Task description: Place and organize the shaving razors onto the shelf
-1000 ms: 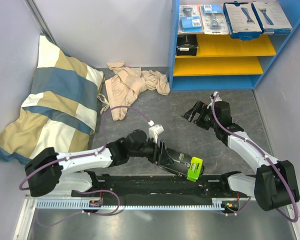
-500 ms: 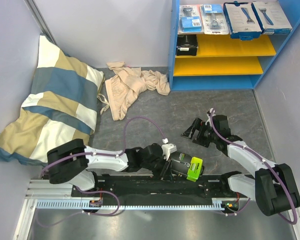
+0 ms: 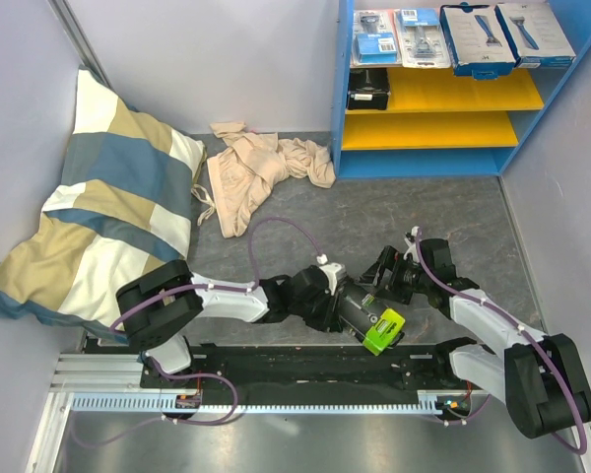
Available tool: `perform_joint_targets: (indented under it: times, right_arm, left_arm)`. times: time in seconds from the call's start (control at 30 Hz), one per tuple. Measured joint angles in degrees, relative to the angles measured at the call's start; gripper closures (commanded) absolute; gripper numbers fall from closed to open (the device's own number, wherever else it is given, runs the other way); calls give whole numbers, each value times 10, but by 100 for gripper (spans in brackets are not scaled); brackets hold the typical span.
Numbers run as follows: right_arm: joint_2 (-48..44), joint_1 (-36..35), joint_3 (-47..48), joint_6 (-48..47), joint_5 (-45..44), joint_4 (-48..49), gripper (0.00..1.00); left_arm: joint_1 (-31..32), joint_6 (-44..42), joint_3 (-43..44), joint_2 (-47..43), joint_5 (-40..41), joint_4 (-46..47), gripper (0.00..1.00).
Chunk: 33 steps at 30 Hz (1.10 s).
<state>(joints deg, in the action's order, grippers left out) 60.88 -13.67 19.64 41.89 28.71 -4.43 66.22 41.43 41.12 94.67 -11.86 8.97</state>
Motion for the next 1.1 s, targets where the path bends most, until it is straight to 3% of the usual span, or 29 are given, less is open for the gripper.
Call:
perform_joint_targets:
  times: [0.47, 0.67, 0.77, 0.9, 1.0, 1.1]
  right_arm:
    - [3, 1, -5, 5, 27, 8, 3]
    - [14, 3, -5, 5, 26, 10, 4]
    - [17, 4, -5, 5, 28, 10, 4]
    - [21, 4, -5, 4, 26, 9, 4]
    - [22, 4, -6, 5, 27, 9, 5]
    - [23, 4, -9, 9, 36, 12, 5]
  left_arm:
    - [-122, 8, 4, 2, -18, 1, 77]
    - [-151, 8, 40, 25, -22, -3, 71]
    - [-161, 8, 51, 26, -23, -2, 56]
    - [-166, 10, 49, 22, -24, -2, 19]
    - [-169, 23, 16, -5, -24, 11, 6]
    - [-165, 45, -35, -43, -32, 40, 2]
